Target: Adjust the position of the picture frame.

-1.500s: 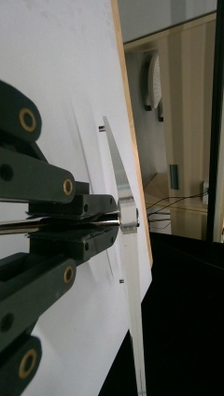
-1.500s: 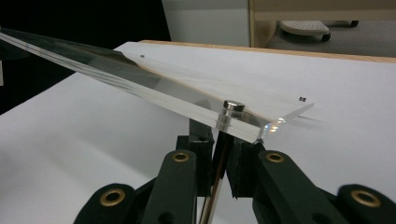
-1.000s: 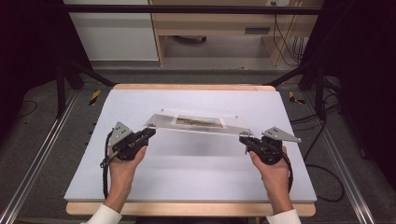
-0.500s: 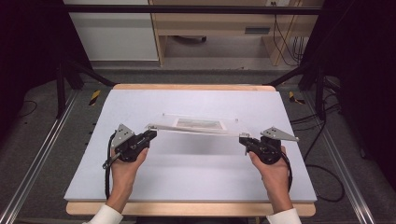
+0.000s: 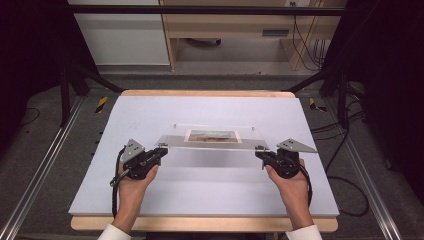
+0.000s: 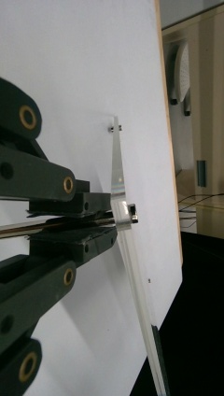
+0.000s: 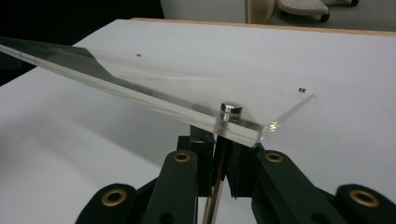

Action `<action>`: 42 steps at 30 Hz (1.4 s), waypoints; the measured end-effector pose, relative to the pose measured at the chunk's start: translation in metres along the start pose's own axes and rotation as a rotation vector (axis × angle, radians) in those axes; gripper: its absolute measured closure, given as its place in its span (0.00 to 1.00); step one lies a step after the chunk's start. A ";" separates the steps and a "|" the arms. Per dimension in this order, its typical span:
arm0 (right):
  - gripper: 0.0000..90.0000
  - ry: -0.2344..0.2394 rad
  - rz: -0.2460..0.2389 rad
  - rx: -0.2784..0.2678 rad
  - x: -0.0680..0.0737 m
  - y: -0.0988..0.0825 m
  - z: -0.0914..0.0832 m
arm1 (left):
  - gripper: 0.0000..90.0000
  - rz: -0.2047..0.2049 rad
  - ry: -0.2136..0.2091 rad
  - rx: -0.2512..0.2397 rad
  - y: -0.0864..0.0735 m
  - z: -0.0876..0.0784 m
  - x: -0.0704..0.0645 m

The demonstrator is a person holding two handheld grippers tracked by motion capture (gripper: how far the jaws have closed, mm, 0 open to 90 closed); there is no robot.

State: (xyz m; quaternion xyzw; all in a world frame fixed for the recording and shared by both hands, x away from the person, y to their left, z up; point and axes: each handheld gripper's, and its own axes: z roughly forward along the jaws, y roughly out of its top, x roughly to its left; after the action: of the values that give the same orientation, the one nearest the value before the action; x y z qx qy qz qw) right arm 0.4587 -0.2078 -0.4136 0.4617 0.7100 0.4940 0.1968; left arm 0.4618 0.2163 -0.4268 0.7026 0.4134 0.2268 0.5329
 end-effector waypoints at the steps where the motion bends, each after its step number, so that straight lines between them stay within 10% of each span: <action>1: 0.92 -0.001 -0.001 0.004 0.000 -0.001 0.000 | 0.91 0.001 -0.001 0.004 -0.001 0.000 0.000; 42: 0.93 -0.006 0.006 0.146 -0.003 -0.040 0.010 | 0.93 0.037 -0.025 0.206 -0.033 0.005 -0.007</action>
State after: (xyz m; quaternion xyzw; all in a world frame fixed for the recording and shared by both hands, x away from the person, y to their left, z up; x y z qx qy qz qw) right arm 0.4494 -0.2088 -0.4542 0.4784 0.7421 0.4402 0.1634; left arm 0.4504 0.2105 -0.4585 0.7641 0.4147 0.1842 0.4585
